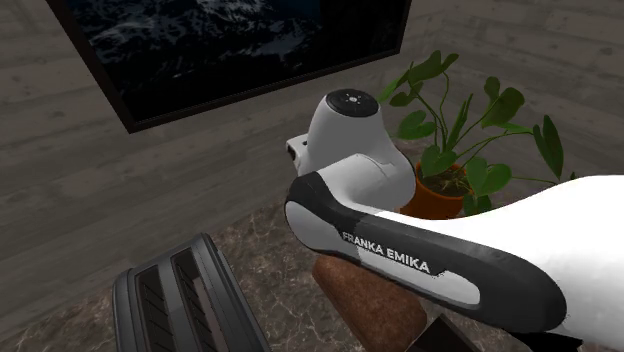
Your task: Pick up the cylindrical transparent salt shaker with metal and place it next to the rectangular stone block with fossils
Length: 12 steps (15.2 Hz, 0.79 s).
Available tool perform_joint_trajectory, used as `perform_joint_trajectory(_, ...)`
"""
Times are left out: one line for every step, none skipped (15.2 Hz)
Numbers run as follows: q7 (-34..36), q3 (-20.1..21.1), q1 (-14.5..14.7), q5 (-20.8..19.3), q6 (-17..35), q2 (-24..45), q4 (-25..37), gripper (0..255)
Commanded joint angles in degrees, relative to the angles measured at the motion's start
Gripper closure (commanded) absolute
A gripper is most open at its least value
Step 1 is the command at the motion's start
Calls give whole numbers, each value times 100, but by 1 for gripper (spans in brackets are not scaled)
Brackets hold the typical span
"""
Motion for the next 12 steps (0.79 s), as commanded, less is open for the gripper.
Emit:
perform_joint_trajectory(-479,-331,112,334,205,417,205,0)
perform_joint_trajectory(-737,-491,172,556,288,650,327,0)
perform_joint_trajectory(-1014,-644,229,811,359,896,460,0)
perform_joint_trajectory(-1310,-790,278,1100,414,1156,603,0)
perform_joint_trajectory(-1624,-913,303,1422,452,1432,757,0)
perform_joint_trajectory(-1950,-1010,301,1771,468,1720,923,0)
perform_joint_trajectory(-2278,-1072,261,2133,463,2017,1102,0)
perform_joint_trajectory(-2596,-1089,176,2492,438,2316,1292,0)
perform_joint_trajectory(-2891,-1063,47,2831,397,2610,1493,0)
perform_joint_trajectory(-3161,-1015,-104,3144,344,2896,1704,0)
perform_joint_trajectory(-3181,-971,-157,3164,341,2921,1727,0)
perform_joint_trajectory(-3228,-932,-191,3238,384,2989,1729,0)
